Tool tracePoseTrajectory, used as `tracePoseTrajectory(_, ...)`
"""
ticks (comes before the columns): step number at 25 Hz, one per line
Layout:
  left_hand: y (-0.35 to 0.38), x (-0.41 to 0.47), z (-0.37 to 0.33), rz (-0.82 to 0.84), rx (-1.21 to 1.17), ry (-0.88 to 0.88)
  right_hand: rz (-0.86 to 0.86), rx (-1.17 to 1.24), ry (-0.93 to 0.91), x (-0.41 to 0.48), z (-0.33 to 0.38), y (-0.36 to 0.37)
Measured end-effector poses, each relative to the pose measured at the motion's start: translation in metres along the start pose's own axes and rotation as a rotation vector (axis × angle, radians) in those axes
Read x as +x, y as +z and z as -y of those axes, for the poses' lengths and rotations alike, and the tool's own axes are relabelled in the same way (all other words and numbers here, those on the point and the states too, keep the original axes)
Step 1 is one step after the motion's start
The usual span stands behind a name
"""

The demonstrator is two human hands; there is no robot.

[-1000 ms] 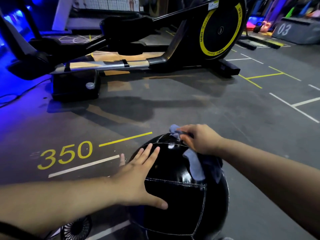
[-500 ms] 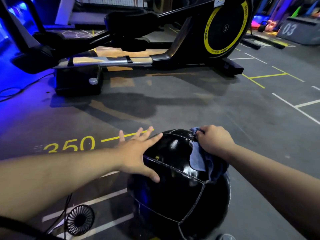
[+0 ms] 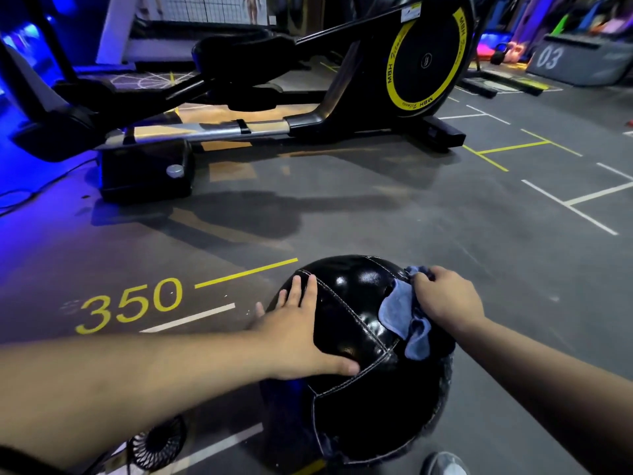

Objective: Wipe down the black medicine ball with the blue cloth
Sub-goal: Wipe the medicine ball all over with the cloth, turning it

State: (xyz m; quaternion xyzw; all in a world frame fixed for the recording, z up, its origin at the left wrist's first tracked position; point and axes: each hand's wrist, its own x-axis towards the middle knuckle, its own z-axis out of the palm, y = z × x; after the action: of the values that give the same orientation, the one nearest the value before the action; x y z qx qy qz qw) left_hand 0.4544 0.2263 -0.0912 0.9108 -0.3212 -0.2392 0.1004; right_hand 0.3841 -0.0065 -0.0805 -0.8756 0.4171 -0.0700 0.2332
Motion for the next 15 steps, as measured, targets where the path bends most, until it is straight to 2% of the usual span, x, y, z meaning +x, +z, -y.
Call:
tracePoseTrajectory(2,-0.005,0.008,0.016,-0.042,-0.081,0.05,-0.021,0.081,-0.008,0.0,-0.001,0.002)
tracePoseTrajectory(5,-0.025,0.018,0.052,0.027,-0.446,0.184,-0.102,0.27,0.016,0.006,-0.004,0.003)
tracePoseTrajectory(6,-0.028,0.021,0.062,0.05,-0.467,0.198,-0.126,0.32,0.023,0.008,-0.004,0.002)
tracePoseTrajectory(8,-0.024,0.027,0.076,0.05,-0.286,0.139,-0.186,0.348,-0.027,0.011,0.001,0.003)
tracePoseTrajectory(10,-0.014,0.03,0.079,0.036,-0.219,0.097,-0.207,0.335,-0.143,0.008,0.014,0.002)
tracePoseTrajectory(12,-0.007,0.035,0.076,0.012,-0.268,0.095,-0.193,0.276,-0.278,0.004,0.03,0.003)
tracePoseTrajectory(15,-0.006,0.04,0.061,-0.043,-0.324,0.142,-0.137,0.147,-0.58,-0.006,0.06,0.012)
